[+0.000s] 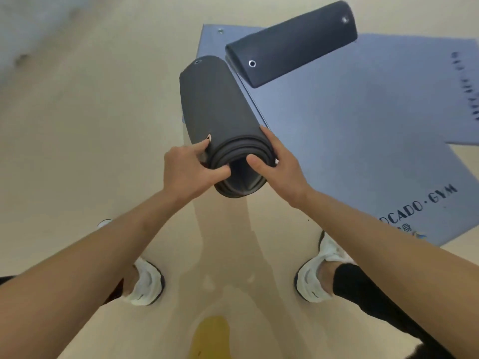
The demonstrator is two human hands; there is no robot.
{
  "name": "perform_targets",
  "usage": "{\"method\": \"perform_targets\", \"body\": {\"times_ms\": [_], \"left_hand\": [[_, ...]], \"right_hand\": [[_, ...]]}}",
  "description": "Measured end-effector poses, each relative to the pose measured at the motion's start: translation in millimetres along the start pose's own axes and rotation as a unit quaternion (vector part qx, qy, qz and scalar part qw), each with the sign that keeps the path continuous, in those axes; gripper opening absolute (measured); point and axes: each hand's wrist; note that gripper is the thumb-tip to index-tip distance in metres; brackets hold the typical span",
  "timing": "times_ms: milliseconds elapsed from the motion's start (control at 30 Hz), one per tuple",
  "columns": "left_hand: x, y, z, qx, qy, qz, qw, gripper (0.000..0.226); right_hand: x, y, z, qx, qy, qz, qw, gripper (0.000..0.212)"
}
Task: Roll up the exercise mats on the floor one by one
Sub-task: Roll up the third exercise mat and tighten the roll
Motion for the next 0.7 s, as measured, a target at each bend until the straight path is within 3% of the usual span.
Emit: {"method": "perform_targets", "body": {"times_ms": [67,200,400,533,700], "left_hand": [[-18,-30,10,0.002,0.015,0.008,1.0,0.049],[-55,-82,38,0.001,0.032,0.031,0.999,0.057],[-101,-131,64,-0.028,0.01,0.021,0.999,0.066],[-116,-140,68,-0.001,-0.016,0.009,1.0,0.045],[-125,-130,38,0.02,-0.025,0.107,0.994,0.038]], "right_hand": [[28,-3,12,-0.018,-0.015,0.017,1.0,0.072],[81,-16,46,-0.024,-0.021,0.012,0.999,0.064],[155,-39,79,-0.033,-0.03,0.008,0.999,0.035],[171,-41,77,-0.078,-0.01,0.048,0.996,0.032],[175,-50,34,-0.14,-0.015,0.146,0.979,0.028]]}}
Point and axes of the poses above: each hand's wrist, its own z-axis away from the middle knuckle, its own y-axis out of the palm, x = y × z, and after that the axes turned 3 degrees about z, right-handed
